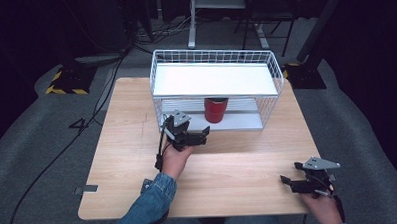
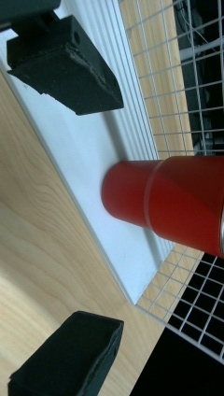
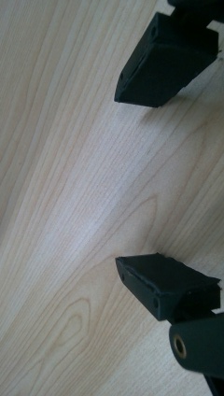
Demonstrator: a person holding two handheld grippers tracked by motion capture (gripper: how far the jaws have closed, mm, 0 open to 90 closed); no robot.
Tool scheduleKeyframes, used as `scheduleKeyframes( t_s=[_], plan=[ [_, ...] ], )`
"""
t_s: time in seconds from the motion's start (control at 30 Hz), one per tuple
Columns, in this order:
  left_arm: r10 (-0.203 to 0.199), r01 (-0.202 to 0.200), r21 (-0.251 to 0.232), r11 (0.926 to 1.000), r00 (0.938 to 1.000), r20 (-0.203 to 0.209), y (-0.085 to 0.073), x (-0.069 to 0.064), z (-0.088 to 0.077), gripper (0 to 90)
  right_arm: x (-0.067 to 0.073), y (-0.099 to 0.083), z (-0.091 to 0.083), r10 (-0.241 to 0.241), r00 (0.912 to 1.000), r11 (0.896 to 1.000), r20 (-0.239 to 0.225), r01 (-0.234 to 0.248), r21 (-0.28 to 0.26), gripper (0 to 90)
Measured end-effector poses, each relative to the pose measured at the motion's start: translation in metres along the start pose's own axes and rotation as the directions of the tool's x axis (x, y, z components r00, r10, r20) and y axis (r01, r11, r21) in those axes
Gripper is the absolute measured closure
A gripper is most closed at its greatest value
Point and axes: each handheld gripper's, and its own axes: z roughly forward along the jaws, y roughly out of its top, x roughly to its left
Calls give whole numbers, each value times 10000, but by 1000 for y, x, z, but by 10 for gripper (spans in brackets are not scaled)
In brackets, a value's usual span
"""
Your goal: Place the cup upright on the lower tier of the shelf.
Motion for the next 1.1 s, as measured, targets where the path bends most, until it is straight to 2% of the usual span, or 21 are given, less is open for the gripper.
scheduleKeyframes(
  t_s=[0.27,0.43,0.73,0.87,0.97,1.03,1.07,1.1],
  plan=[
    [282,-281,-20,9996,9992,290,-5,-4,-30,5,0,0,0,1,10000,10000,1,-1,0,176],
    [479,-494,265,9984,9974,534,-13,-4,-48,8,0,0,0,-2,10000,10000,5,2,-1,176],
    [862,-887,625,9941,9954,409,-28,-6,-81,15,0,0,0,-3,10000,10000,1,3,0,176],
    [1223,-1250,952,9876,9919,332,-35,-10,-91,24,0,0,0,-3,10000,10000,2,3,1,176],
    [1429,-1453,1542,9773,9894,266,-43,-13,-96,48,0,0,0,-2,10000,10000,0,2,1,176],
    [1651,-1628,1772,9706,9863,16,-49,-14,-98,65,0,0,0,-2,10000,10000,2,2,3,176],
    [1705,-1663,1852,9685,9853,-68,-52,-13,-100,66,0,0,0,-3,10000,10000,1,3,2,176],
    [1564,-1519,1895,9701,9876,-92,-56,-13,-101,68,0,0,0,-5,10000,10000,4,5,0,175]
  ],
)
